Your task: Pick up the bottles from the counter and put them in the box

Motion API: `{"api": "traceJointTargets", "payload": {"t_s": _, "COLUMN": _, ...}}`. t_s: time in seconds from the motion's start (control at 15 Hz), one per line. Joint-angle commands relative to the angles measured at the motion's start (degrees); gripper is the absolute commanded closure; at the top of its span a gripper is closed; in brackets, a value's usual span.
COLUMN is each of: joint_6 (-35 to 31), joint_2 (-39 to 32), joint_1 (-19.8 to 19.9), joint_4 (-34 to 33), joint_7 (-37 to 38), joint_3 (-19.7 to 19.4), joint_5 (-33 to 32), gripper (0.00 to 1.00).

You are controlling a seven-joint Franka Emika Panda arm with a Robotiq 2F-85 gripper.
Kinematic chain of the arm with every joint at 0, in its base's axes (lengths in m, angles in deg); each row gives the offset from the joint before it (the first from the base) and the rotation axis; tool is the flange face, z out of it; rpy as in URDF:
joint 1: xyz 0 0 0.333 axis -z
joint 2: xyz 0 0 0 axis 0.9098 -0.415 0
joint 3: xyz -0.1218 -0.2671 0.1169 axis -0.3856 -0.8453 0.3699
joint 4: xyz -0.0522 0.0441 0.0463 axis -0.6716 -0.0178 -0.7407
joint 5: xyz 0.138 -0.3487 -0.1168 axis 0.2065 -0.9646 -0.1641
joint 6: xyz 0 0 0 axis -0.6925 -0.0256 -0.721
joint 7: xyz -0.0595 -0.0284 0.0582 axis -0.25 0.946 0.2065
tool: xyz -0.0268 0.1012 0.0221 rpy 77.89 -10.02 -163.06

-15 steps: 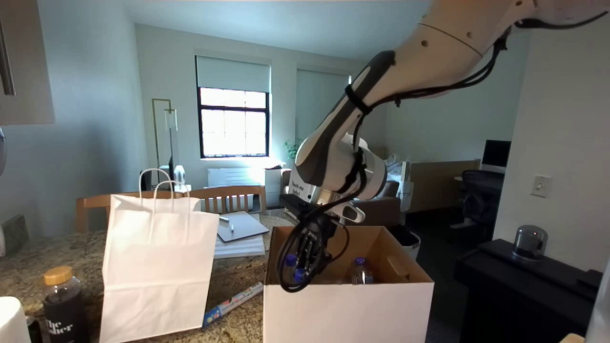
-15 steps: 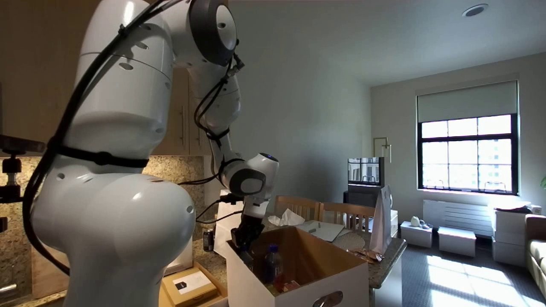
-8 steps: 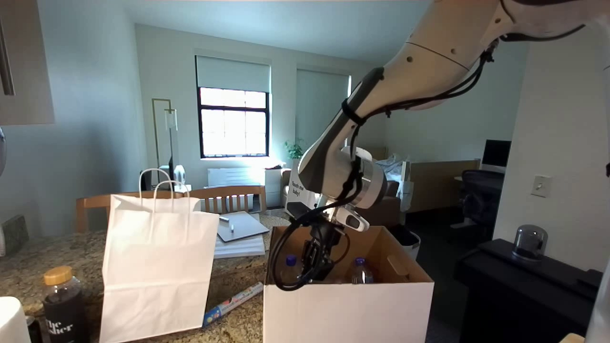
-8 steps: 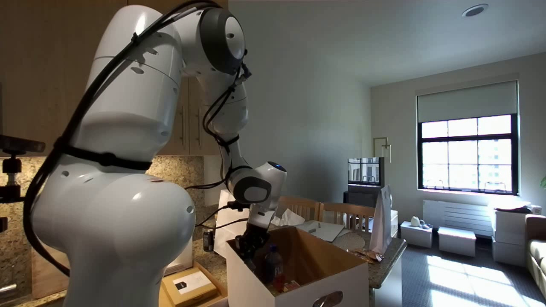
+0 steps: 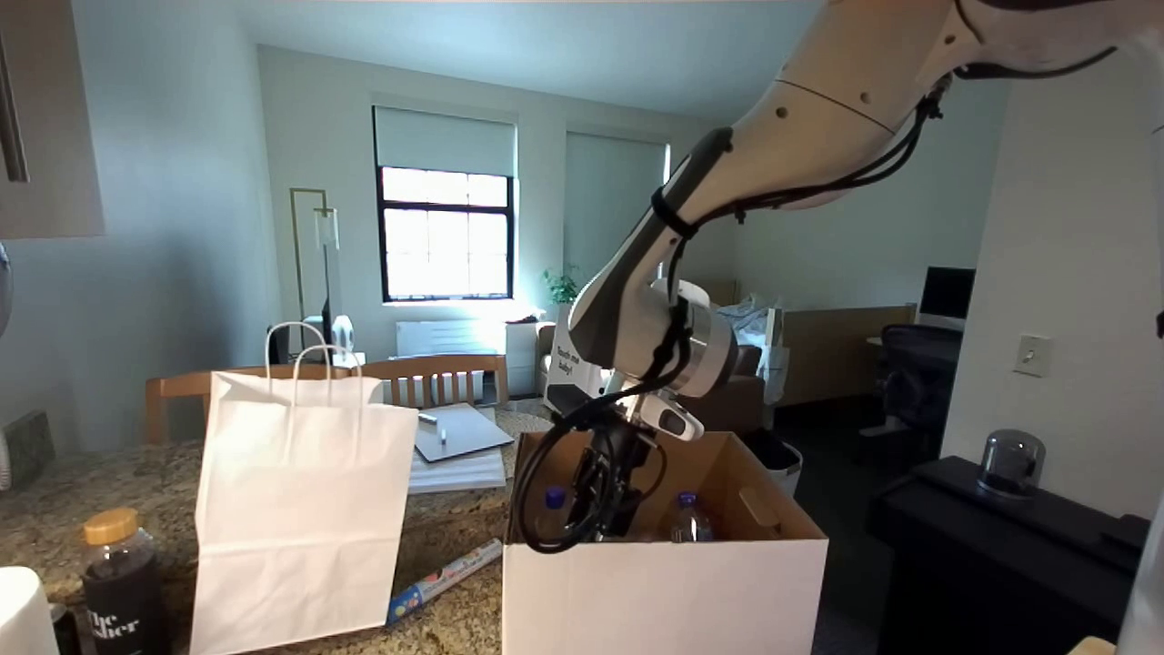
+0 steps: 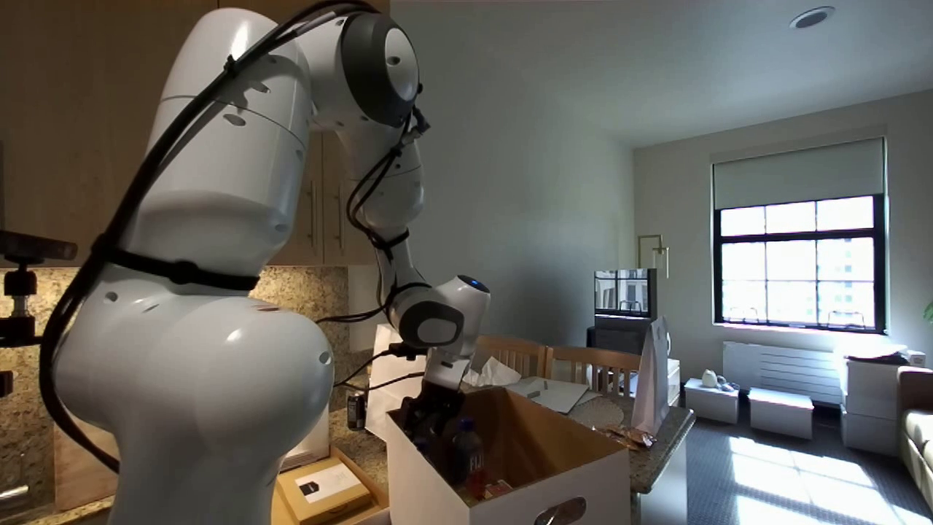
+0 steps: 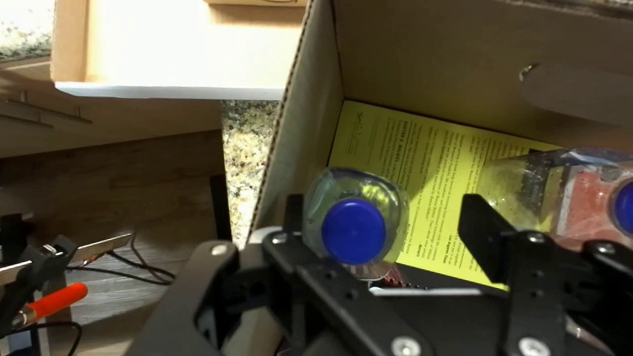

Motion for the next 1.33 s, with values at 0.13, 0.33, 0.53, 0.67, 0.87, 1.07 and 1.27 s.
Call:
{"api": "traceJointTargets", "payload": {"t_s": 0.13, "joint_6": -1.06, "joint_2": 4.47, "joint_1": -1.06, "joint_4": 2.49, "joint_7": 0.4, "joint_3": -0.54, "joint_5": 0.34, "gripper": 0.0}}
{"api": "traceJointTargets", "payload": {"t_s": 0.33, "joint_6": -1.71, "joint_2": 8.87, "joint_1": -1.8, "joint_4": 5.08, "joint_7": 4.16, "joint_3": -1.31, "joint_5": -3.55, "gripper": 0.0}}
{"api": "traceJointTargets", "payload": {"t_s": 0.53, "joint_6": -1.73, "joint_2": 14.65, "joint_1": -1.66, "joint_4": 8.33, "joint_7": 7.48, "joint_3": -1.46, "joint_5": -7.65, "gripper": 0.0}}
{"api": "traceJointTargets", "payload": {"t_s": 0.67, "joint_6": -0.78, "joint_2": 19.09, "joint_1": -1.16, "joint_4": 10.53, "joint_7": 10.12, "joint_3": -1.09, "joint_5": -11.31, "gripper": 0.0}}
{"api": "traceJointTargets", "payload": {"t_s": 0.87, "joint_6": 6.75, "joint_2": 24.74, "joint_1": -0.08, "joint_4": 11.88, "joint_7": 11.22, "joint_3": -0.96, "joint_5": -15.97, "gripper": 0.0}}
{"api": "traceJointTargets", "payload": {"t_s": 1.07, "joint_6": 14.9, "joint_2": 30.53, "joint_1": 0.89, "joint_4": 12.34, "joint_7": 13.96, "joint_3": -0.46, "joint_5": -21.06, "gripper": 0.0}}
{"api": "traceJointTargets", "payload": {"t_s": 1.27, "joint_6": 22.12, "joint_2": 35.51, "joint_1": 3.14, "joint_4": 11.4, "joint_7": 23.3, "joint_3": 2.24, "joint_5": -30.58, "gripper": 0.0}}
